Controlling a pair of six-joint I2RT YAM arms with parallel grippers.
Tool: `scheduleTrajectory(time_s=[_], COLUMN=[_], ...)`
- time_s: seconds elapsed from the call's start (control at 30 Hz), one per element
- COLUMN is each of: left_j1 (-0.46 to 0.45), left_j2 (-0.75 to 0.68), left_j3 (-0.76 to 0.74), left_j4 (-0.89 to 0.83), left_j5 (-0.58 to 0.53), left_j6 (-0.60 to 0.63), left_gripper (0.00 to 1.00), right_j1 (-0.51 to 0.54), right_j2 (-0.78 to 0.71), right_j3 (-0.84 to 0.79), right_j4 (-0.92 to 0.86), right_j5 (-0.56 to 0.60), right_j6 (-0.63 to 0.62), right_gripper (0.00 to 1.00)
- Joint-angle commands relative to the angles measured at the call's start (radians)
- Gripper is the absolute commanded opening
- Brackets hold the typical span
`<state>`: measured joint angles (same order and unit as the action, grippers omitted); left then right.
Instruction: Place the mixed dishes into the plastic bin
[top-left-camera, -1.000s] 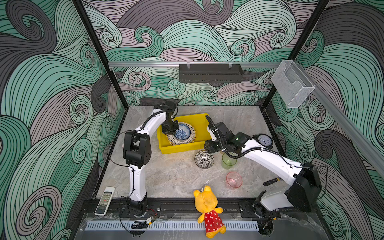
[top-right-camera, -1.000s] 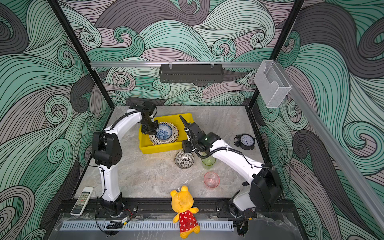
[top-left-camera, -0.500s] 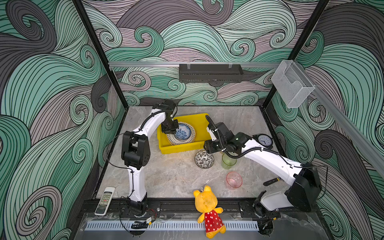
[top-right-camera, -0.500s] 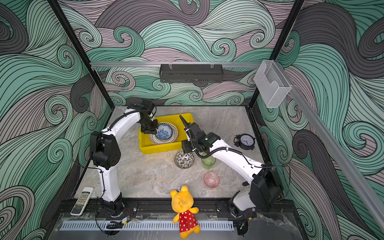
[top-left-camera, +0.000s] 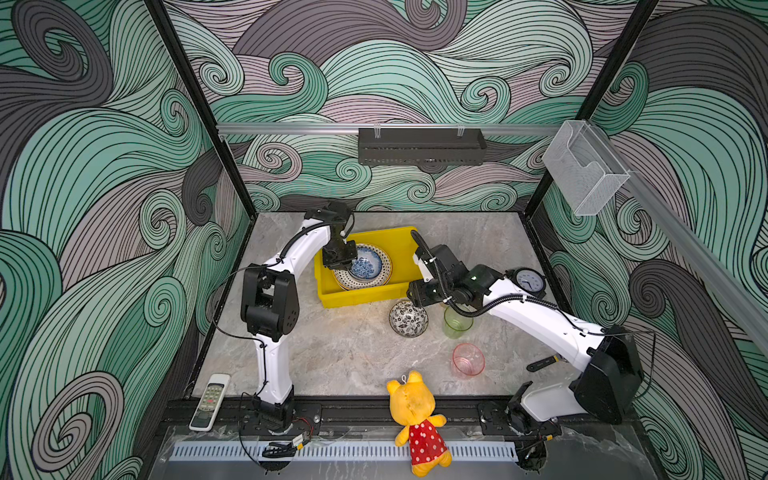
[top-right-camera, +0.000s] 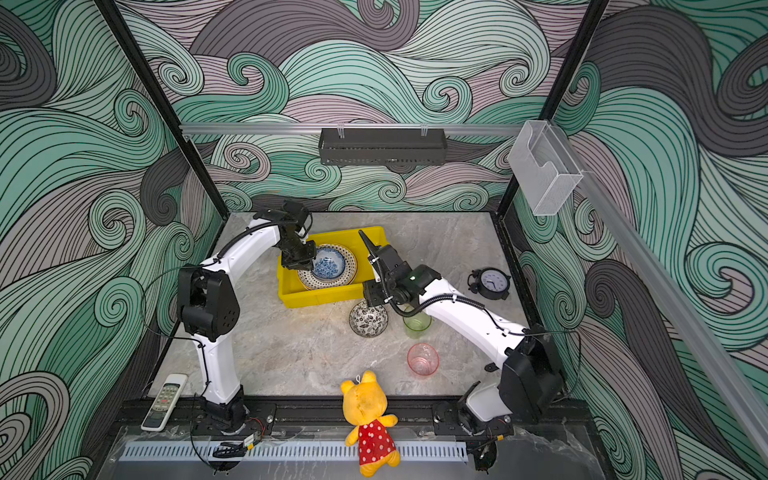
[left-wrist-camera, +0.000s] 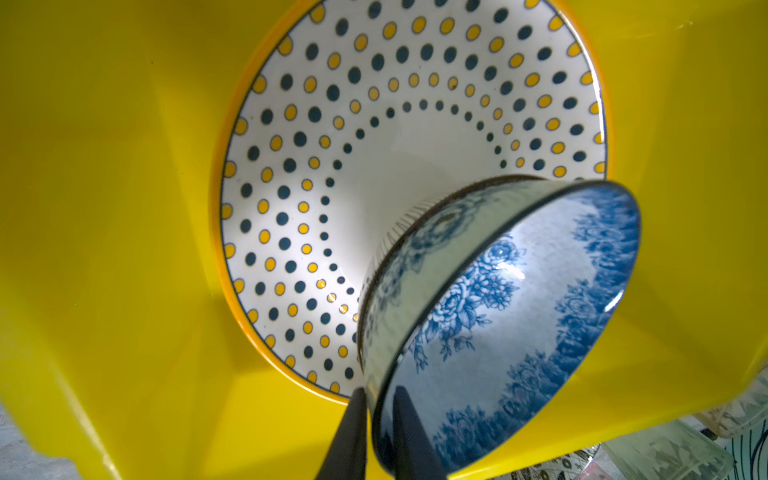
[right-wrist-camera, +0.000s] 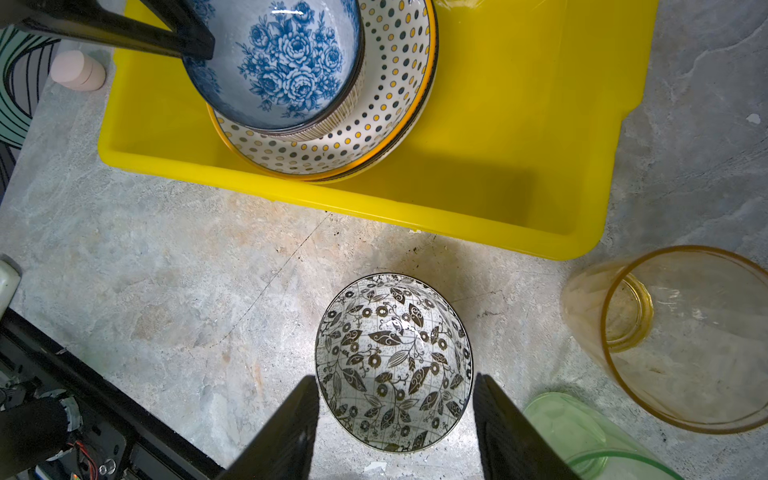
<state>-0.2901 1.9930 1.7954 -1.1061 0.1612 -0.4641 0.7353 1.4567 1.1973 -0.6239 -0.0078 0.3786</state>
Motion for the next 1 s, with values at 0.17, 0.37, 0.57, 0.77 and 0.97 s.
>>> scheduleTrajectory(time_s=[0.17, 0.37, 0.57, 0.77, 0.97], left_j1=[0.01, 0.01, 0.009, 0.009, 0.009], left_j2=[-0.035, -0.043, -0.041, -0.033, -0.03], left_j3=[-0.01, -0.023, -0.041, -0.057, -0.049], left_j4=[-0.012, -0.001, 0.012, 0.035, 0.03], left_j5=[-0.024, -0.028, -0.018, 0.023, 0.031], left_j6=[-0.006, -0.014, -0.021, -0.036, -0.039], left_gripper=[0.16, 0.12, 0.09, 0.08, 0.1], right_j1=[-0.002, -0.001, -0.001, 0.001, 0.003], right_j2=[-0.041, -0.055, -0.064, -0.064, -0.059], right_j3=[-0.007, -0.024, -0.036, -0.047, -0.06], right_j4=[-0.002, 0.0, -0.005, -0.008, -0.014], right_j5=[-0.003, -0.004, -0.012, -0.018, -0.019], right_j6=[0.013, 0.02, 0.023, 0.025, 0.027], right_gripper=[0.61, 0.61, 0.62, 0.62, 0.62])
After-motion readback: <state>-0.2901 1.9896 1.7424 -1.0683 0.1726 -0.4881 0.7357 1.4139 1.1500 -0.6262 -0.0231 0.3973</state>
